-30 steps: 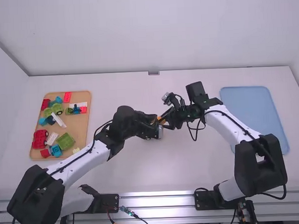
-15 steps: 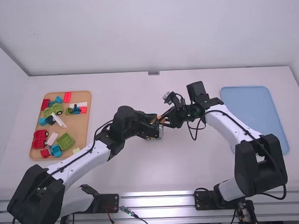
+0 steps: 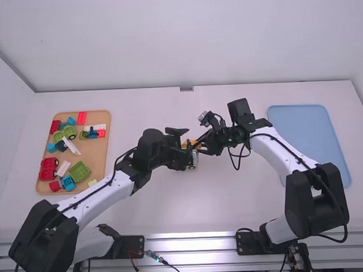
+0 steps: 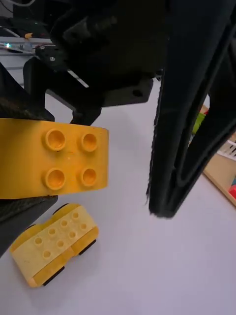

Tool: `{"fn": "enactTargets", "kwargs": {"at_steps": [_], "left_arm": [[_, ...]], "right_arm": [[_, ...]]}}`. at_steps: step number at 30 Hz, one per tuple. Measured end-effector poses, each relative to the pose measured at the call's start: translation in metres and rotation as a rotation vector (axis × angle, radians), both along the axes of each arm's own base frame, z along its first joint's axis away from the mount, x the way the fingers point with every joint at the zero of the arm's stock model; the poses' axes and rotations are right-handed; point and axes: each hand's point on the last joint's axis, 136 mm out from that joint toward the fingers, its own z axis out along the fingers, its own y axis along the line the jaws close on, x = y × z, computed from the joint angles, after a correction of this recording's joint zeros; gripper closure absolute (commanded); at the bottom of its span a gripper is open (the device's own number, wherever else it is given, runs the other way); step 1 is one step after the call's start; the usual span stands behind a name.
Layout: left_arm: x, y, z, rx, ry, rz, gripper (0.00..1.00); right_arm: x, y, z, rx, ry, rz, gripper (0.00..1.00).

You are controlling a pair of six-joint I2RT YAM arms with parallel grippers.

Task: Assemble lego blocks to make yellow taxi

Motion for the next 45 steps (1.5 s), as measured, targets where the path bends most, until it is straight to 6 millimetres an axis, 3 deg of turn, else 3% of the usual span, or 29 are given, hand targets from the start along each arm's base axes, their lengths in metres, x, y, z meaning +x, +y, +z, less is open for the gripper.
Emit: {"fn": "enactTargets", "kwargs": {"at_steps": [3,8,13,17,27,30,34,39,43,45], "left_arm": [[-0.004,0.004,-0.005,-0.023,0.069,0.031,0.01],[-0.028,0.017,-0.012,-0.006,0.29,0.029,0.01],[-0.03,0.006,0.032,-0.083,0.359,-0.045,0.01],[-0.032,0.001,0.045,-0.126,0.43,-0.092,0.01],[-0.041,-0.015,0.003,-0.16,0.695,-0.19,0.04],[-0.042,-0.017,-0.008,-0.162,0.752,-0.199,0.13],[-0.043,-0.019,-0.007,-0.17,0.763,-0.213,0.2],[-0.044,-0.021,-0.004,-0.18,0.767,-0.225,0.2],[-0.045,-0.022,-0.003,-0.186,0.766,-0.233,0.32],[-0.044,-0.022,-0.003,-0.187,0.764,-0.233,0.32]], "right_arm": [[0.004,-0.006,-0.005,-0.03,-0.019,-0.014,0.97],[0.004,-0.016,-0.017,-0.112,-0.075,0.004,0.99],[-0.002,-0.024,-0.028,-0.181,-0.166,0.087,1.0],[-0.009,-0.027,-0.032,-0.204,-0.239,0.17,1.0],[-0.024,-0.021,-0.034,-0.206,-0.434,0.375,1.0],[-0.031,-0.02,-0.031,-0.203,-0.478,0.428,1.0],[-0.033,-0.022,-0.025,-0.201,-0.533,0.458,1.0],[-0.035,-0.022,-0.022,-0.198,-0.564,0.476,1.0],[-0.035,-0.021,-0.021,-0.197,-0.573,0.484,1.0],[-0.035,-0.021,-0.021,-0.197,-0.576,0.484,1.0]]}}
